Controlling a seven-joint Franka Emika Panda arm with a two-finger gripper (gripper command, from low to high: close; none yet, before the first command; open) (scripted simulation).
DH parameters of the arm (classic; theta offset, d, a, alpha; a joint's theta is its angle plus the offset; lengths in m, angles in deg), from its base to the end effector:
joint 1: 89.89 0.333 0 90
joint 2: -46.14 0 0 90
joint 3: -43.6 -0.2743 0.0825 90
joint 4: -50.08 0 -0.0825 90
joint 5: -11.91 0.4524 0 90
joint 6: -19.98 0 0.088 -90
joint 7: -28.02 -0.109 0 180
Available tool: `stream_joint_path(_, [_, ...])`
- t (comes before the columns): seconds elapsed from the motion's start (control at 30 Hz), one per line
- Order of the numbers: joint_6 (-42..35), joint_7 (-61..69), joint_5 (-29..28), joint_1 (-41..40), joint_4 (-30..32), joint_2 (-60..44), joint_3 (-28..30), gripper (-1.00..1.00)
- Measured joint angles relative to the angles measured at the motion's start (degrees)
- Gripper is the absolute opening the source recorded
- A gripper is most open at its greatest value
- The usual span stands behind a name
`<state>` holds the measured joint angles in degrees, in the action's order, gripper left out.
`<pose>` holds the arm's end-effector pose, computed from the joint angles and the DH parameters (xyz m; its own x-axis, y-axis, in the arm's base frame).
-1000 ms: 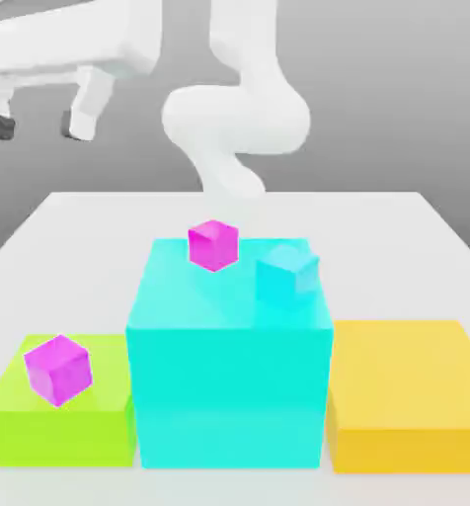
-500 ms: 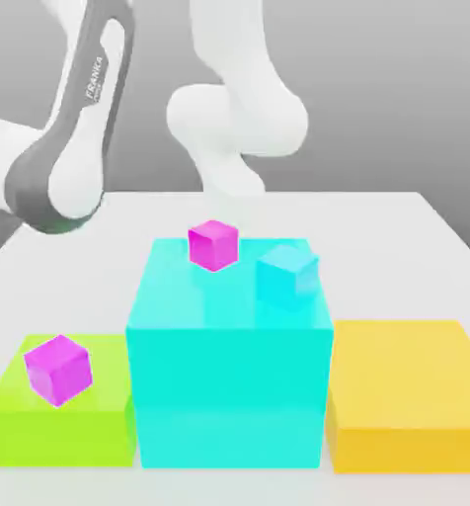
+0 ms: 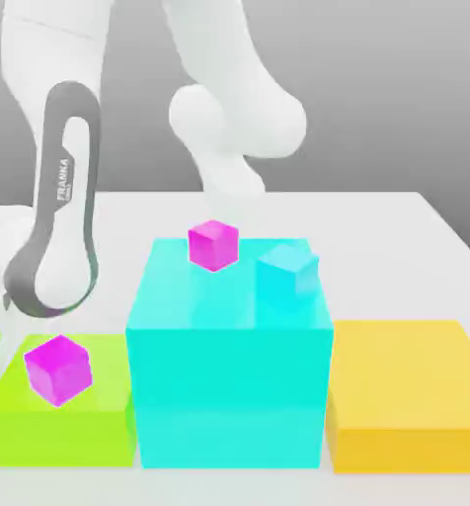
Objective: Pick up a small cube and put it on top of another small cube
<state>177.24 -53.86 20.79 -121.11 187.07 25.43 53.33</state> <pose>0.3747 -0.3470 0.0666 -0.6482 -0.7615 0.0001 -0.7615 0.6482 -0.0014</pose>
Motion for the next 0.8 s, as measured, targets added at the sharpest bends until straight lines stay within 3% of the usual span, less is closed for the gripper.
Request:
stream_joint_path(0.13, [-4.9,-2.1,-5.5,1.2,-1.1,7.3,2.4,-1.00])
stream_joint_path(0.3, [-13.1,-7.9,-11.4,4.9,0.0,17.8,1.3,-1.00])
stream_joint_path(0.5, [-23.3,-12.5,-11.5,9.2,3.7,29.6,-1.7,-1.00])
stream_joint_path(0.63, [-17.8,-13.0,-9.7,10.2,7.3,25.8,-2.4,-1.00])
stream_joint_path(0.67, [-15.6,-12.8,-9.4,10.3,8.0,24.2,-2.4,1.00])
stream_joint_path(0.8, [-15.6,-12.8,-9.4,10.3,8.0,24.2,-2.4,1.00])
